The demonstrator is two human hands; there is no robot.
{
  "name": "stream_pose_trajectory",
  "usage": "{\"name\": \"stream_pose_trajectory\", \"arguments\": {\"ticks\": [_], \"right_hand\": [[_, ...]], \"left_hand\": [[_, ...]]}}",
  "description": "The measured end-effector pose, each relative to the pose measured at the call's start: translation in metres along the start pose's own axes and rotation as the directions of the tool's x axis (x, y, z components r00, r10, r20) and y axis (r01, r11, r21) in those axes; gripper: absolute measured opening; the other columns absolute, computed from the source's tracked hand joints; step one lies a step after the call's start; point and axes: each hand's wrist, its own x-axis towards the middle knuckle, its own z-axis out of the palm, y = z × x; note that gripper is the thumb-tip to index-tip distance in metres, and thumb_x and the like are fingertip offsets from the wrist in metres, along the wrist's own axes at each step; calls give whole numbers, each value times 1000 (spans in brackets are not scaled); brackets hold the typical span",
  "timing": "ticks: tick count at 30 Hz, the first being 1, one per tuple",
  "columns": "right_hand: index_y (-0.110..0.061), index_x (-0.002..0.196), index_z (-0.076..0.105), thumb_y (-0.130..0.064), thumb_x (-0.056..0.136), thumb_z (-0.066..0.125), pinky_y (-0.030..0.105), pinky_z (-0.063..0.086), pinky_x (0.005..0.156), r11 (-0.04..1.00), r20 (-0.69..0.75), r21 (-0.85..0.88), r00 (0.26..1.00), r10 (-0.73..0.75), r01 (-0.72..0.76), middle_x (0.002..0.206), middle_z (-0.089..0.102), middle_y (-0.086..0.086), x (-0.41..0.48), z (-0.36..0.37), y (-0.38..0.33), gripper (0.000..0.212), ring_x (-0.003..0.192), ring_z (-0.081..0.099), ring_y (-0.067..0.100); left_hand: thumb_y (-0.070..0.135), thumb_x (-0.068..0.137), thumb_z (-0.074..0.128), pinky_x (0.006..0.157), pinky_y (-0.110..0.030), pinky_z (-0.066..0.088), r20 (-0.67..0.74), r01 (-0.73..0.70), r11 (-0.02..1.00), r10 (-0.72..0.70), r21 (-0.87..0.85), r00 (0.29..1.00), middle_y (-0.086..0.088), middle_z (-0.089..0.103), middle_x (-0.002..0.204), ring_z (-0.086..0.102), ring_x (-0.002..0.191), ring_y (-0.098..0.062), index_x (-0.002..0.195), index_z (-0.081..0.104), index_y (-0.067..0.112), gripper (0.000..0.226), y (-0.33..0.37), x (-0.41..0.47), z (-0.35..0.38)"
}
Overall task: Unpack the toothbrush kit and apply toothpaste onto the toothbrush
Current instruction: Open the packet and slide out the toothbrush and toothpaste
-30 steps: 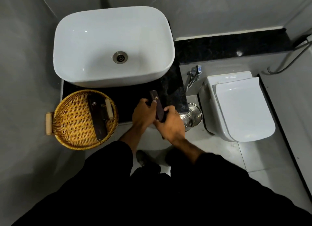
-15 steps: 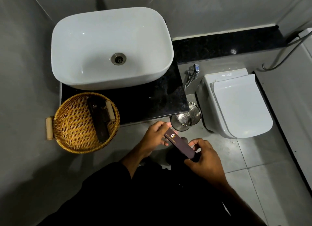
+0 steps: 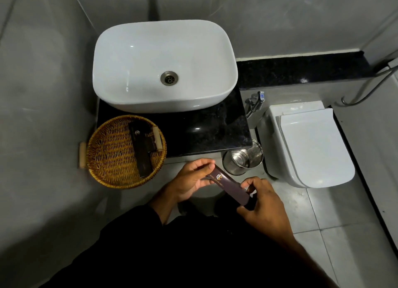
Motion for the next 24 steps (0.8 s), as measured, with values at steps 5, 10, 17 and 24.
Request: {"name": "stream_pose_trajectory", "arguments": {"ticks": [5, 10, 17, 24], "right_hand": [[-47, 102, 44, -29, 66, 87, 12, 47, 68, 998, 68, -45, 997, -35, 38, 107, 49, -12, -4, 2, -8, 59, 90, 61, 8], [-49, 101, 40, -33, 68, 83, 9, 38, 61, 989, 44, -139, 998, -45, 51, 107, 48, -13, -10, -2, -15, 56, 86, 62, 11], [-45, 115, 49, -48, 71, 73, 28, 44, 64, 891, 7, -432, 989, -148, 137, 119, 55, -15, -27, -22, -50, 50, 92, 68, 19], [-46, 113, 66, -50, 64, 73, 32, 54, 76, 921, -32, -382, 995, -93, 74, 115, 69, -12, -22, -27, -76, 49, 95, 71, 18]], "left_hand": [[21, 82, 70, 76, -32, 61, 3, 4, 1000, -5, 8, 1000, -5, 71, 97, 72, 94, -18, 99, 75, 18, 18, -3, -15, -16], [21, 85, 71, 82, -32, 60, 69, 6, 1000, -5, -12, 998, -3, 76, 105, 72, 104, -21, 111, 74, 19, 27, 0, -24, -21], [29, 98, 58, 83, -36, 60, 68, 52, 996, -48, -66, 997, -7, 72, 117, 70, 110, -22, 112, 74, 19, 23, -1, -32, -13], [17, 99, 56, 90, -37, 58, 166, 56, 979, -23, -198, 986, -10, 63, 136, 62, 123, -28, 129, 62, 16, 30, 0, -37, -20]]}}
